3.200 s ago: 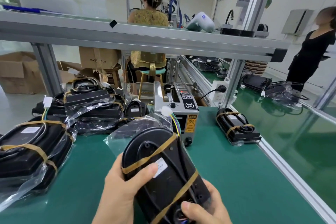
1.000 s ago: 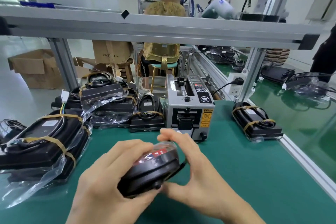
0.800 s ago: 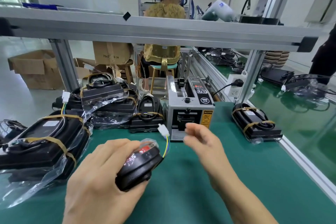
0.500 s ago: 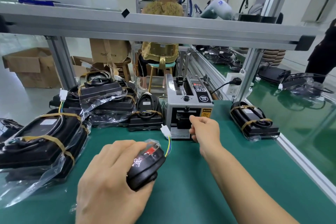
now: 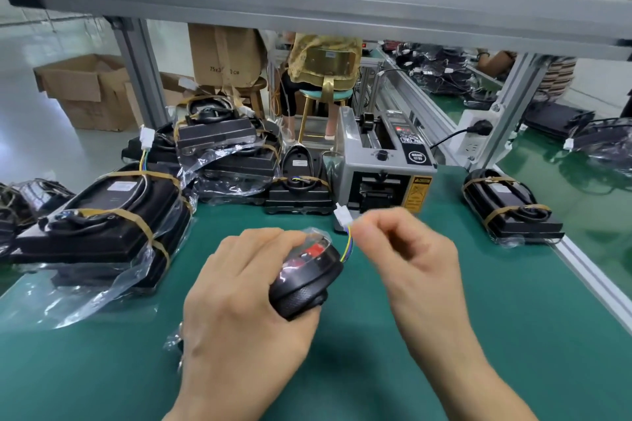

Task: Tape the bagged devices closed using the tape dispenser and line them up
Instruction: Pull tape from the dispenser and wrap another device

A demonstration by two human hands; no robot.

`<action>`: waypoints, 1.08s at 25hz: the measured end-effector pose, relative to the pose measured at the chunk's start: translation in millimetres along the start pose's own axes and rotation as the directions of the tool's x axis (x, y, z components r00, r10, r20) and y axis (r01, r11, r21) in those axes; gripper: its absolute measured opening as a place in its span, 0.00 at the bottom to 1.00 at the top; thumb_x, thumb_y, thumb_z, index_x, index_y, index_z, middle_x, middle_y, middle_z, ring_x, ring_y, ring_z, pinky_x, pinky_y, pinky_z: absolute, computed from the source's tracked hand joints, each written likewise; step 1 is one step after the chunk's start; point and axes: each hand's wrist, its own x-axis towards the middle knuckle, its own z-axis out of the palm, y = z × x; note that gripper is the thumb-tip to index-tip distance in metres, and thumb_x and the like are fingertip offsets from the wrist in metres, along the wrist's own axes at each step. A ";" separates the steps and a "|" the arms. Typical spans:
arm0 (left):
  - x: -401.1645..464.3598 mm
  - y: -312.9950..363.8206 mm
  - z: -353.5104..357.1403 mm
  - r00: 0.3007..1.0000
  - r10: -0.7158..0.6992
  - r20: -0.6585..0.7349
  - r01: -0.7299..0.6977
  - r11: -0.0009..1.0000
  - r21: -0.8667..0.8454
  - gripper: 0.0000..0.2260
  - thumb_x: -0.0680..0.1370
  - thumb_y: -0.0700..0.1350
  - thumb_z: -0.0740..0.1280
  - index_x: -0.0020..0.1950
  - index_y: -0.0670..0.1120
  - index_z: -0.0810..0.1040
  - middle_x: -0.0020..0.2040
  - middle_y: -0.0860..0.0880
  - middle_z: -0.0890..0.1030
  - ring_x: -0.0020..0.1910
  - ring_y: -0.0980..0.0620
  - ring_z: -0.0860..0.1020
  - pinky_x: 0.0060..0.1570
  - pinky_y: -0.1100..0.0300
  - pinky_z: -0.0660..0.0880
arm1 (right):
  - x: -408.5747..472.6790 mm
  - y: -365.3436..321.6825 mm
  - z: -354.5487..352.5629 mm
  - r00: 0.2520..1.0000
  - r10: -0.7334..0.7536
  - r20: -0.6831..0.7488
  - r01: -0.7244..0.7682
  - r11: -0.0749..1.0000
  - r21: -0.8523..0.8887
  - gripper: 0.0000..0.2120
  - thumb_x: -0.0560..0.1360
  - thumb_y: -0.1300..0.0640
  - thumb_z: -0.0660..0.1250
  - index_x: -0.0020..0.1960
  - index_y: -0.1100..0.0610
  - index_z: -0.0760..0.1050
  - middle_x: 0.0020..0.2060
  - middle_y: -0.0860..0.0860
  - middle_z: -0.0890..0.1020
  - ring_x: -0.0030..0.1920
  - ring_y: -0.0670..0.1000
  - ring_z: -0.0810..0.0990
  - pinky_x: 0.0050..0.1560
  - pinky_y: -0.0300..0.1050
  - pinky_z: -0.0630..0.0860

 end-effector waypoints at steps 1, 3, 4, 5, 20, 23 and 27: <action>0.2 0.2 -1.6 1.000 -0.012 0.005 0.012 1.000 -0.009 0.21 0.60 0.42 0.74 0.52 0.50 0.82 0.48 0.56 0.79 0.45 0.50 0.78 0.48 0.57 0.73 | -12.9 -4.3 2.4 0.997 -0.082 0.008 0.082 0.993 -0.081 0.07 0.72 0.53 0.70 0.36 0.47 0.77 0.33 0.41 0.76 0.36 0.41 0.74 0.43 0.33 0.70; 0.4 1.0 -3.9 0.999 -0.028 0.016 0.028 0.999 -0.016 0.21 0.60 0.43 0.74 0.53 0.51 0.82 0.48 0.56 0.79 0.45 0.50 0.79 0.49 0.57 0.73 | -27.8 -9.7 7.3 0.987 -0.161 0.006 0.159 0.970 -0.181 0.04 0.72 0.51 0.70 0.38 0.46 0.78 0.35 0.43 0.78 0.39 0.45 0.77 0.47 0.42 0.72; 0.0 1.9 -4.4 0.999 -0.029 0.023 0.029 0.999 -0.013 0.20 0.61 0.43 0.73 0.53 0.51 0.82 0.48 0.56 0.79 0.45 0.49 0.79 0.49 0.57 0.73 | -30.5 -11.0 9.2 0.987 -0.160 -0.003 0.156 0.968 -0.196 0.04 0.71 0.52 0.72 0.38 0.47 0.79 0.35 0.44 0.78 0.40 0.46 0.77 0.47 0.43 0.72; -0.4 3.0 -4.7 0.999 -0.028 0.028 0.029 1.000 -0.011 0.20 0.61 0.43 0.73 0.53 0.50 0.82 0.48 0.55 0.79 0.45 0.49 0.79 0.49 0.56 0.73 | -30.8 -11.8 11.7 0.992 -0.125 -0.013 0.121 0.976 -0.182 0.04 0.70 0.54 0.73 0.37 0.49 0.80 0.34 0.44 0.78 0.39 0.46 0.77 0.47 0.41 0.72; -3.5 3.8 -6.0 0.999 -0.001 0.033 0.004 0.996 -0.085 0.21 0.64 0.42 0.74 0.55 0.54 0.77 0.48 0.53 0.79 0.46 0.50 0.78 0.50 0.62 0.73 | -16.9 -15.9 14.1 0.874 0.436 0.213 -0.482 0.831 0.276 0.07 0.68 0.63 0.74 0.38 0.54 0.77 0.32 0.52 0.68 0.37 0.48 0.67 0.39 0.34 0.68; -4.8 4.5 -5.6 0.999 -0.011 0.037 0.013 0.997 -0.076 0.21 0.63 0.42 0.74 0.55 0.51 0.80 0.48 0.53 0.79 0.46 0.49 0.78 0.50 0.60 0.73 | -17.5 -15.6 13.1 0.880 0.430 0.203 -0.472 0.837 0.275 0.07 0.72 0.64 0.69 0.38 0.54 0.77 0.34 0.53 0.71 0.35 0.45 0.68 0.38 0.31 0.68; -4.0 3.8 -6.5 0.999 -0.003 0.038 0.007 0.995 -0.101 0.21 0.63 0.42 0.74 0.55 0.53 0.78 0.49 0.53 0.79 0.46 0.50 0.79 0.50 0.59 0.74 | -20.7 -13.6 14.7 0.891 0.399 0.217 -0.448 0.848 0.282 0.07 0.66 0.57 0.77 0.38 0.51 0.78 0.32 0.50 0.70 0.36 0.46 0.67 0.40 0.34 0.68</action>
